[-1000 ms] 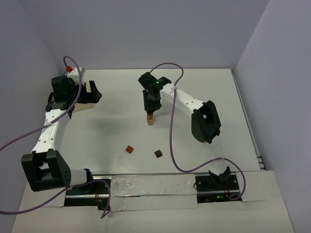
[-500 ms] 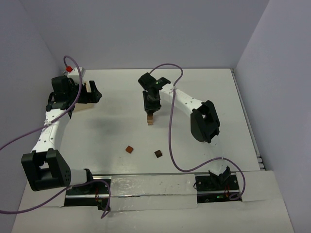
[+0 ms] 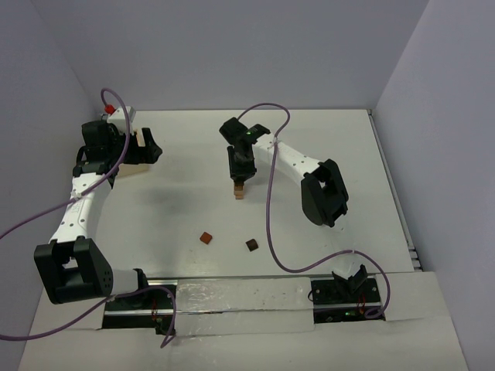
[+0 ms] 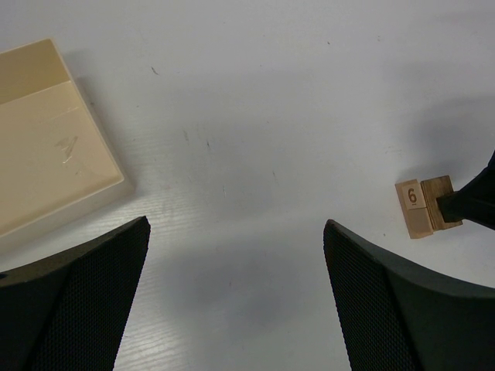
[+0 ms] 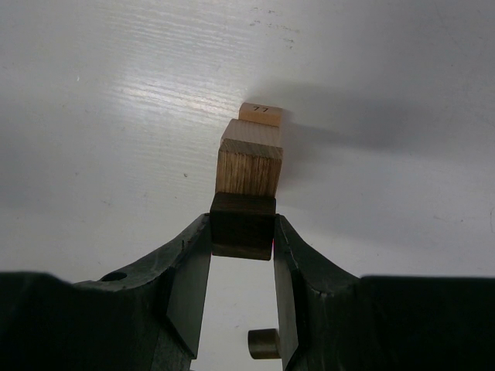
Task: Build the wood block tower
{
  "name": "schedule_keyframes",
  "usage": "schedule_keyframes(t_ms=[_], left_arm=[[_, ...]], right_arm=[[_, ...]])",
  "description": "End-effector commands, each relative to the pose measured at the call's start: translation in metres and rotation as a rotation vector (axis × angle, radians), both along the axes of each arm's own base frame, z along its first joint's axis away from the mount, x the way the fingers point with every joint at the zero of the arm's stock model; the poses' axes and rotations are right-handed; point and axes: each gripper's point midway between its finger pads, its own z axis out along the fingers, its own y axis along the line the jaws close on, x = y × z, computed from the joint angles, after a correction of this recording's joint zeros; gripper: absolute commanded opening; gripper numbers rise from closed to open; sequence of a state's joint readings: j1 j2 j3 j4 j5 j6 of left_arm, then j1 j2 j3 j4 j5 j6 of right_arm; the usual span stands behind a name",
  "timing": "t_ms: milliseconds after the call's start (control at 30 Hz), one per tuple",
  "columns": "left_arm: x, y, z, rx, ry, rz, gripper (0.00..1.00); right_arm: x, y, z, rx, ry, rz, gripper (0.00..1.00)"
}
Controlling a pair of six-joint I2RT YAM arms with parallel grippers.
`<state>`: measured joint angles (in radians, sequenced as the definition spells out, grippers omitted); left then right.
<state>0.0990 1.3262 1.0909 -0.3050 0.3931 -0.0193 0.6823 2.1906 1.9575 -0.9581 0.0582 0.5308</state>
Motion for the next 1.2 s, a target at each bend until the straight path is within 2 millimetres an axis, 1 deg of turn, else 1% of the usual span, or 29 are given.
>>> schedule_keyframes(t_ms=[0,33,200,633,900,1167], left_arm=[[0.009,-0.003,0.023,-0.011,-0.054,-0.007,0.99],[0.009,-0.003,0.023,-0.011,-0.053,-0.007,0.99],[0.008,-0.003,0.023,-0.012,-0.055,-0.009,0.99],[0.008,-0.003,0.023,-0.013,-0.055,-0.008,0.99],[0.008,-0.003,0.022,-0.017,-0.053,-0.007,0.99],[0.008,-0.004,0.023,-0.018,-0.055,-0.009,0.99]], right_arm=[[0.006,0.0,0.006,0.016,-0.008,-0.019,0.28],[0.006,0.0,0.006,0.017,-0.008,-0.018,0.32],[0.004,0.001,0.008,0.024,-0.006,-0.014,0.41],[0.005,0.003,0.011,0.034,-0.009,-0.02,0.39],[0.006,0.002,0.016,0.033,-0.027,-0.027,0.39],[0.01,-0.002,0.029,0.027,-0.07,-0.031,0.37]])
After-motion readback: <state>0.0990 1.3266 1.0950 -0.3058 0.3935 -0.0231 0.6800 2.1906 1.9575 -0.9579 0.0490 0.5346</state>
